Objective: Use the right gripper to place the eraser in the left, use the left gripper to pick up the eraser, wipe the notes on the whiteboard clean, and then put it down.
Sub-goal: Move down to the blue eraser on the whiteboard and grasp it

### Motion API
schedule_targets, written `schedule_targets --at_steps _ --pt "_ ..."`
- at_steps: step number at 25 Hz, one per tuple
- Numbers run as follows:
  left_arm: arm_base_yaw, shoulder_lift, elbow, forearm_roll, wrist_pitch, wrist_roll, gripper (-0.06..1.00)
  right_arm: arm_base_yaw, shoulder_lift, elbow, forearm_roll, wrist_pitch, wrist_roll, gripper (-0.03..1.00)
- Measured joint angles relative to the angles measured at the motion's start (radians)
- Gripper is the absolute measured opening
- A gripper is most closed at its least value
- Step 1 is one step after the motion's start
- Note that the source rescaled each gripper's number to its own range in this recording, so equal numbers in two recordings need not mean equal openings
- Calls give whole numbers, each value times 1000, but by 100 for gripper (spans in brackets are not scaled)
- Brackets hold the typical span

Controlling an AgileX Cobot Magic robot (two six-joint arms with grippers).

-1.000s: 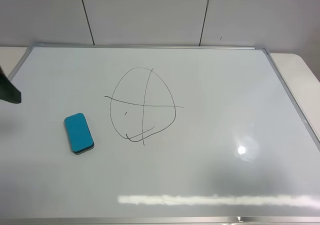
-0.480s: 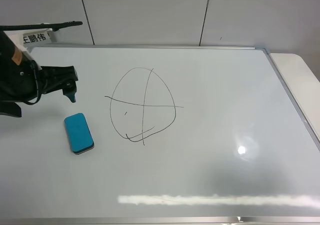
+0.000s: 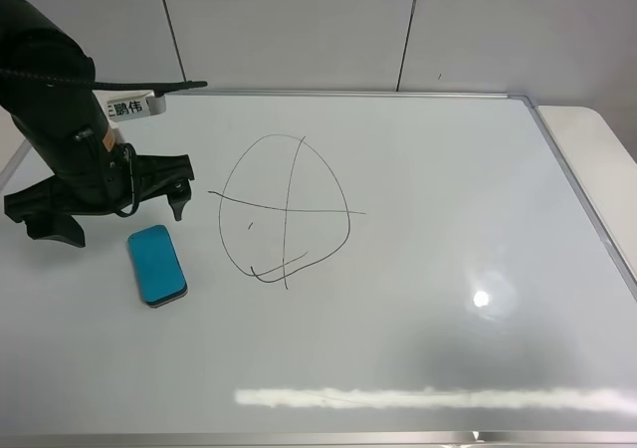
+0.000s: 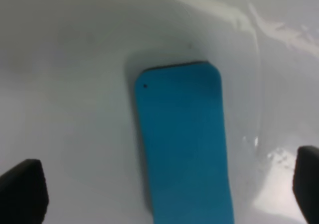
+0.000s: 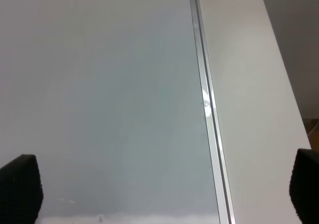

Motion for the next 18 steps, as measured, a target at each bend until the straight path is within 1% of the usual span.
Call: schedule_targets --at_steps 5,10,15,18 --pt "-25 52 0 -6 -30 -35 100 0 0 0 0 0 0 100" --pt "-27 88 3 -6 -49 -42 100 0 0 0 0 0 0 100" --pt "-27 95 55 -5 -143 -67 100 0 0 0 0 0 0 100" --pt "-27 97 85 -2 -162 -71 100 0 0 0 0 0 0 100"
